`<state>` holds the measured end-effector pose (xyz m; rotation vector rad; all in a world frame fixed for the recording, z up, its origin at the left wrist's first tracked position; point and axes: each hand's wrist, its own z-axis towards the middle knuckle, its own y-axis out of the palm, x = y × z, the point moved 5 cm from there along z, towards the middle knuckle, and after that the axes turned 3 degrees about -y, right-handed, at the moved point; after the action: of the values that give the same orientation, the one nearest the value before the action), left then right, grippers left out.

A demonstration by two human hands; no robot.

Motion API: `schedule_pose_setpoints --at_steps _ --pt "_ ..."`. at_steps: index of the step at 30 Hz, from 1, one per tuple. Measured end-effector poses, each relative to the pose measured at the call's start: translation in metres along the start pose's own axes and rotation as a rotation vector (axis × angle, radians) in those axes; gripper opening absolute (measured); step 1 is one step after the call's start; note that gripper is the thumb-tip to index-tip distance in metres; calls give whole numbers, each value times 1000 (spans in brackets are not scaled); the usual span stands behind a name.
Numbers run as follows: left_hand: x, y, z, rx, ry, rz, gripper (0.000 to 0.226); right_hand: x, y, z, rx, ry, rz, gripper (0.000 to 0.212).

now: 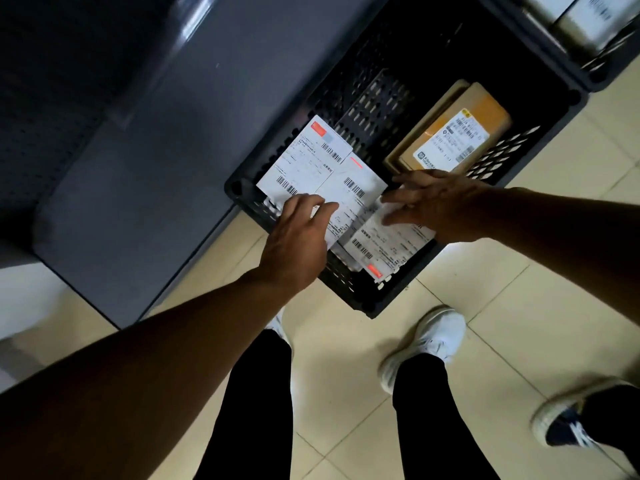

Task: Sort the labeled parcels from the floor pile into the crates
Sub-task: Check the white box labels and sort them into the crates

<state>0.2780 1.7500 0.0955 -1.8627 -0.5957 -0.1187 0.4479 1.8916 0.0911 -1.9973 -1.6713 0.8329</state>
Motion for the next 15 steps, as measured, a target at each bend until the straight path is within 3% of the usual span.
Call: schedule_pose_setpoints --at_steps 15 --pt "-8 14 7 132 57 -195 63 -35 29 62 86 47 -17 70"
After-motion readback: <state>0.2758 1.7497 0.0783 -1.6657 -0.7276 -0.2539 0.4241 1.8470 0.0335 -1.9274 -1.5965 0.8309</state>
